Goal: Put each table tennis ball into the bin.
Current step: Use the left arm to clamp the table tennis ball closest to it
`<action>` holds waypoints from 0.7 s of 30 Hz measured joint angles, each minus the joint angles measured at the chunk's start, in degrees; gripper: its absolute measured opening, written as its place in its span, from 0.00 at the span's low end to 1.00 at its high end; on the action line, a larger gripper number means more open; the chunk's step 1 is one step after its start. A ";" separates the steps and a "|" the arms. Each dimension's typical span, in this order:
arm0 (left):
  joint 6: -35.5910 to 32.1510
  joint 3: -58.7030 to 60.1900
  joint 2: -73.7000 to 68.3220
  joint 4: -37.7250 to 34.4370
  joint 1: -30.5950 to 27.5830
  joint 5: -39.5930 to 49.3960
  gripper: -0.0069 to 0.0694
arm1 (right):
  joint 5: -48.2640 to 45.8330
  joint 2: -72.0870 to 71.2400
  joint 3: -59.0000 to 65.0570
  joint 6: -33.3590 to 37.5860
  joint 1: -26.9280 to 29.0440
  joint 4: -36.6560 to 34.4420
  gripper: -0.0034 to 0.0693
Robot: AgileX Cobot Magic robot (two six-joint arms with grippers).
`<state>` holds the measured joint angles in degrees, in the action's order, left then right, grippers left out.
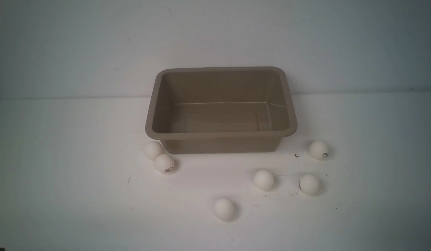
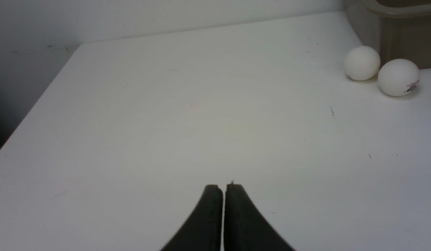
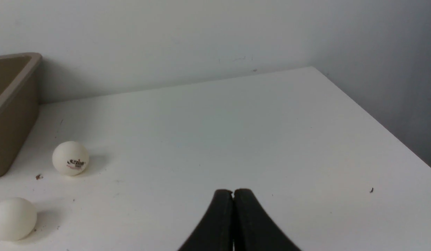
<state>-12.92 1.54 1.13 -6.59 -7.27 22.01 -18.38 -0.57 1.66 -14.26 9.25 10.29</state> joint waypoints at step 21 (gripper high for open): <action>8.63 0.05 0.00 -19.66 0.00 -0.63 0.08 | 36.13 -0.12 0.00 -5.49 0.00 -12.21 0.03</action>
<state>-4.29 1.59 1.13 -26.25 -7.27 21.38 17.75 -0.69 1.66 -19.76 9.25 -1.92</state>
